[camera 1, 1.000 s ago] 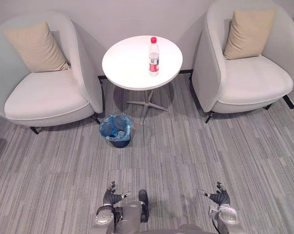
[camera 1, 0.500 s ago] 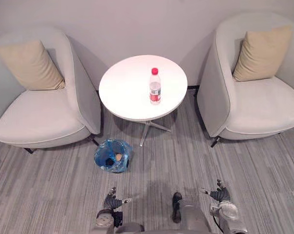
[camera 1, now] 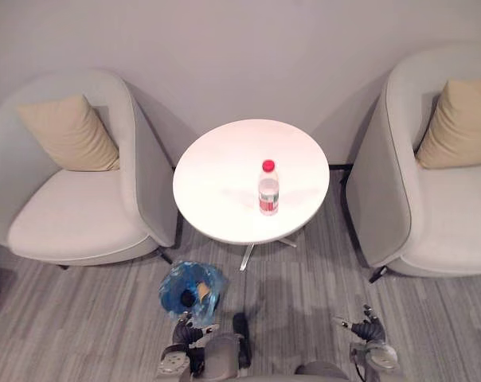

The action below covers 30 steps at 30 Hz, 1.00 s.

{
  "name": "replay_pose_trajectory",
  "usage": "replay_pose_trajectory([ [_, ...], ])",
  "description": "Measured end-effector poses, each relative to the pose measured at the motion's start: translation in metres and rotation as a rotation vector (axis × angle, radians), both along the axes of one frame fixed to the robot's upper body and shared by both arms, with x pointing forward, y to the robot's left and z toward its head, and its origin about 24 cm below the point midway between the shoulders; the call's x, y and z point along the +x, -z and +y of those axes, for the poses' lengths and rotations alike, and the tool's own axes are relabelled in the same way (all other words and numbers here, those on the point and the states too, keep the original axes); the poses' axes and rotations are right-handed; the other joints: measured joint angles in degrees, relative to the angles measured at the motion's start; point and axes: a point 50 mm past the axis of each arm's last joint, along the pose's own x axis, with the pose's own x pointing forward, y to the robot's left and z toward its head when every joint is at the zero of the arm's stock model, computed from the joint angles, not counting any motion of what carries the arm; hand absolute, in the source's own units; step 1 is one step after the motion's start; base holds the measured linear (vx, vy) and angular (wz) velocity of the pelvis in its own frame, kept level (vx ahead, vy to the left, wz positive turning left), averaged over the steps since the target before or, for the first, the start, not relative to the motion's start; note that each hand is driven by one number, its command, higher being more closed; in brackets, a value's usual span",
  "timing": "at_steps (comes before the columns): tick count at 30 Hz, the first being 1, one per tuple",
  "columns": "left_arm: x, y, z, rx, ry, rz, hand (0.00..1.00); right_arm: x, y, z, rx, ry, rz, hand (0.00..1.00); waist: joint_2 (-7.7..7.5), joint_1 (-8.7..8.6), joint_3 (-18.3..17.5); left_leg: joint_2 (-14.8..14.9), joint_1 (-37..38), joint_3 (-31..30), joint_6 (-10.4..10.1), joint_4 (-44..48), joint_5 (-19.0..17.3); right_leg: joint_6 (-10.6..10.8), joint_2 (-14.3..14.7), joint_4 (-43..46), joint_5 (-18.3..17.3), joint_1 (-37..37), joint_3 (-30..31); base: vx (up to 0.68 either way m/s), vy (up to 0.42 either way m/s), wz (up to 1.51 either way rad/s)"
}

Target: Gather rubbish on tea table into small bin, then transfer packed bag to large trash can.

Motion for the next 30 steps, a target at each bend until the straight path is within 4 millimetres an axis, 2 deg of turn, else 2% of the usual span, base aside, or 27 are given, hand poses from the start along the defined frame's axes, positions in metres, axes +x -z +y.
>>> replay_pose_trajectory([
  [2, -0.004, 0.002, 0.001, -0.004, 0.005, 0.013, 0.0, 0.01, -0.004, 0.002, -0.006, -0.022, -0.022, 0.0, -0.05, 0.14, -0.1, -1.5, 2.3, 1.5, 0.3, 1.6, -4.5, 2.0, -2.3, 9.7, -1.1, -2.6, 3.5, 0.33, 0.134, -0.25],
  [3, -0.006, 0.002, 0.002, -0.002, 0.004, 0.019, 0.0, 0.012, -0.004, 0.004, -0.008, -0.039, -0.024, 0.0, -0.04, 0.16, -0.1, -1.8, 3.4, 1.8, 0.7, 1.3, -4.9, 2.9, -2.8, 13.7, -1.0, -4.1, 4.4, 0.31, 0.122, -0.26],
  [5, -0.009, 0.004, 0.004, 0.008, 0.015, 0.031, 0.0, 0.014, -0.003, 0.01, -0.016, -0.08, -0.018, 0.0, -0.32, -0.11, -0.3, -3.3, 7.3, 2.2, 2.1, -0.1, -6.3, 7.5, -5.2, 28.4, 1.2, -9.3, 6.1, 0.33, 0.086, 0.01],
  [6, -0.009, 0.004, 0.003, 0.008, 0.018, 0.031, 0.0, 0.013, -0.003, 0.01, -0.013, -0.082, -0.013, 0.0, -0.33, -0.15, -0.3, -3.5, 8.1, 2.1, 2.4, -0.6, -6.5, 7.0, -5.7, 30.6, 0.9, -10.2, 5.7, 0.3, 0.039, 0.13],
  [8, -0.01, 0.004, 0.004, 0.011, 0.021, 0.036, 0.0, 0.011, -0.001, 0.01, -0.005, -0.091, 0.0, 0.0, 0.06, -0.37, -0.5, -3.3, 10.4, 0.5, 2.5, -2.0, -6.7, 4.1, -5.5, 33.4, -1.1, -12.8, 3.0, 0.25, -0.005, 0.28],
  [9, -0.01, 0.004, 0.004, 0.011, 0.021, 0.035, 0.0, 0.009, 0.0, 0.009, -0.006, -0.09, 0.006, 0.0, 0.2, -0.9, -0.6, -2.8, 11.9, -0.9, 2.4, -3.1, -6.5, 2.0, -5.1, 32.7, -2.2, -14.2, 0.9, 0.24, -0.069, 0.55],
  [10, -0.011, 0.004, 0.004, 0.01, 0.019, 0.037, 0.0, 0.007, 0.001, 0.008, -0.008, -0.088, 0.014, 0.0, 0.38, -1.61, -0.6, -2.1, 12.7, -2.2, 2.3, -3.1, -6.5, 1.1, -4.1, 30.2, -2.8, -15.6, 0.8, 0.22, -0.096, 0.59],
  [12, -0.01, 0.004, 0.005, 0.01, 0.016, 0.036, 0.0, 0.006, 0.001, 0.007, -0.01, -0.086, 0.016, 0.0, 0.62, -1.76, -0.7, -0.6, 13.3, -3.6, 1.6, -2.9, -6.0, 0.8, -2.2, 22.4, -2.5, -18.0, 2.7, 0.2, -0.174, 0.52],
  [13, -0.011, 0.004, 0.006, 0.014, 0.016, 0.038, 0.0, 0.004, 0.002, 0.008, -0.007, -0.084, 0.019, 0.0, -0.16, -1.72, -1.1, -0.7, 13.4, -4.6, -0.1, -2.9, -5.8, 0.9, -1.6, 13.4, 1.7, -18.0, 4.0, 0.22, -0.228, 0.53],
  [14, -0.011, 0.004, 0.009, 0.02, 0.016, 0.039, 0.0, 0.001, 0.003, 0.009, -0.003, -0.081, 0.027, 0.0, -1.48, -1.61, -1.6, -1.5, 13.5, -5.3, -1.0, -3.0, -6.1, 0.3, -2.1, 8.7, 8.0, -18.1, 5.5, 0.19, -0.222, 0.6],
  [15, -0.013, 0.007, 0.004, 0.007, 0.013, 0.057, 0.0, -0.004, 0.005, 0.004, -0.012, -0.075, 0.048, 0.0, -0.57, -1.74, -1.5, -1.1, 14.0, -6.7, -2.4, -3.3, -6.9, 0.0, -1.8, 9.9, 8.7, -18.0, 4.8, 0.16, -0.179, 0.4],
  [16, -0.017, 0.01, -0.001, -0.007, 0.012, 0.073, 0.0, -0.006, 0.006, 0.002, -0.015, -0.069, 0.061, 0.0, 0.47, -1.69, -2.3, 0.1, 14.0, -7.2, -3.5, -4.2, -6.2, -0.3, -0.8, 8.6, 8.9, -17.6, 4.3, 0.17, -0.228, 0.26],
  [19, -0.026, 0.013, -0.006, -0.025, 0.002, 0.095, 0.0, -0.008, 0.006, -0.005, -0.028, -0.044, 0.062, 0.0, 2.44, -1.8, -3.3, 2.9, 13.9, -8.7, -5.0, -6.2, -5.2, -2.3, 2.1, 3.4, 10.3, -15.2, 1.9, 0.12, -0.21, 0.17],
  [23, -0.028, 0.014, -0.004, -0.027, -0.016, 0.102, 0.0, -0.016, 0.008, -0.006, -0.024, -0.029, 0.076, 0.0, 2.39, -1.69, -3.5, 4.4, 15.4, -9.5, -6.3, -8.5, -4.4, -3.3, 3.7, 0.7, 11.0, -12.8, 0.7, -0.01, -0.088, 0.11],
  [26, -0.028, 0.015, -0.005, -0.029, -0.017, 0.106, 0.0, -0.018, 0.008, -0.006, -0.022, -0.026, 0.079, 0.0, 2.58, -1.68, -3.7, 4.4, 15.2, -10.2, -6.5, -9.4, -4.3, -3.1, 3.6, 0.1, 11.5, -12.7, 0.0, -0.06, 0.005, 0.13],
  [30, -0.028, 0.015, -0.004, -0.03, -0.023, 0.106, 0.0, -0.021, 0.008, 0.001, -0.007, -0.021, 0.066, 0.0, 1.97, -1.58, -3.9, 3.9, 15.2, -10.5, -6.5, -9.4, -4.3, -2.7, 3.4, -1.5, 12.7, -11.7, -0.2, -0.06, 0.024, 0.06],
])
